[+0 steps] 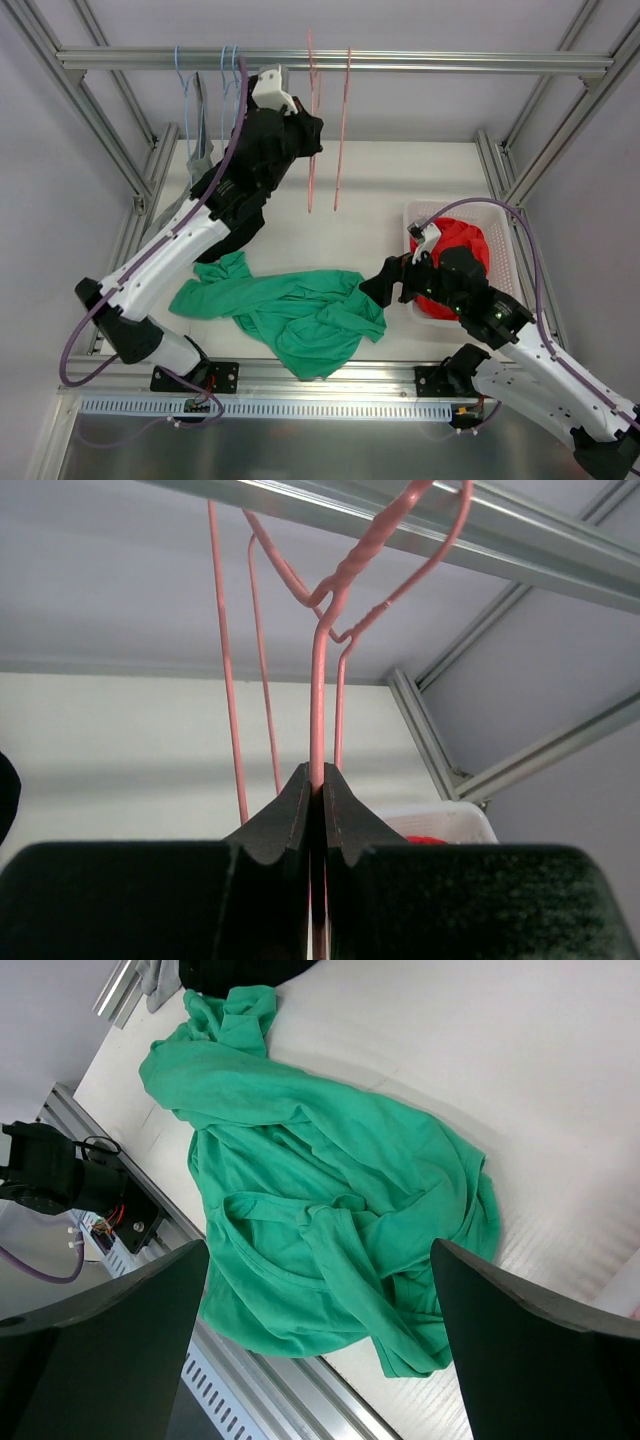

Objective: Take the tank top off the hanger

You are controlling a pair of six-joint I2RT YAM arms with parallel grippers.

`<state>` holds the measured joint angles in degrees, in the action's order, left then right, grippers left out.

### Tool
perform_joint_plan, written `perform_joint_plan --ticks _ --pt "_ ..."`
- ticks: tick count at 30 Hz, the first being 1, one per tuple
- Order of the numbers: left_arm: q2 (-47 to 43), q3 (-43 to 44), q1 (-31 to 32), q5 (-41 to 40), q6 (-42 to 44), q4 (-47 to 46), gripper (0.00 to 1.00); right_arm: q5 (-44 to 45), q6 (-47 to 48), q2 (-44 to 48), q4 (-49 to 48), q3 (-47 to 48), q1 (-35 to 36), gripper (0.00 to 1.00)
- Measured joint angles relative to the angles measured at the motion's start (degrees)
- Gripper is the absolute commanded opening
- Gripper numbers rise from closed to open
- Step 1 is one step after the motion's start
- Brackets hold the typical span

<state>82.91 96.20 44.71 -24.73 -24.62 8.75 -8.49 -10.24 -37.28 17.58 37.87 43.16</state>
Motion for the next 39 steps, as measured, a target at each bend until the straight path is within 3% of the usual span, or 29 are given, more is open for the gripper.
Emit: perform_joint_plan --ticks 7,17,19,22,23,26,27,33,39 --pt "10.78 7.56 -3.17 8.68 0.09 3.74 0.00 0.83 0.20 0.79 0.96 1.90 0.00 0.99" --pt "13.03 6.86 -3.30 11.74 -0.79 3.04 0.01 0.61 0.39 -1.14 1.11 2.10 0.00 0.99" --pt "12.57 5.90 -3.32 11.19 -1.07 2.23 0.14 0.35 0.42 -1.75 0.92 1.97 0.00 0.99" --pt "10.75 3.52 -3.43 10.80 -1.36 3.30 0.43 -1.01 0.52 -3.69 -1.20 0.83 0.02 0.99" --pt "9.99 2.54 -3.43 10.58 -1.44 4.11 0.62 -1.38 0.59 -4.66 -1.92 0.44 0.13 0.99" --pt "6.34 -1.18 -3.41 9.11 -1.38 5.35 0.78 -1.40 0.79 -9.55 -4.02 -0.74 2.01 0.99" --pt "4.22 -2.78 -3.41 8.48 -1.36 5.88 0.98 -0.59 0.98 -11.45 -4.37 -0.94 3.61 0.99" --pt "-15.93 -15.93 -3.41 4.39 -1.42 6.93 0.99 4.96 4.52 -22.99 -5.88 0.28 14.69 0.99" --pt "-39.12 -29.27 -3.41 0.11 -0.66 8.55 0.99 11.32 10.78 -40.24 -6.62 9.73 22.97 0.99"
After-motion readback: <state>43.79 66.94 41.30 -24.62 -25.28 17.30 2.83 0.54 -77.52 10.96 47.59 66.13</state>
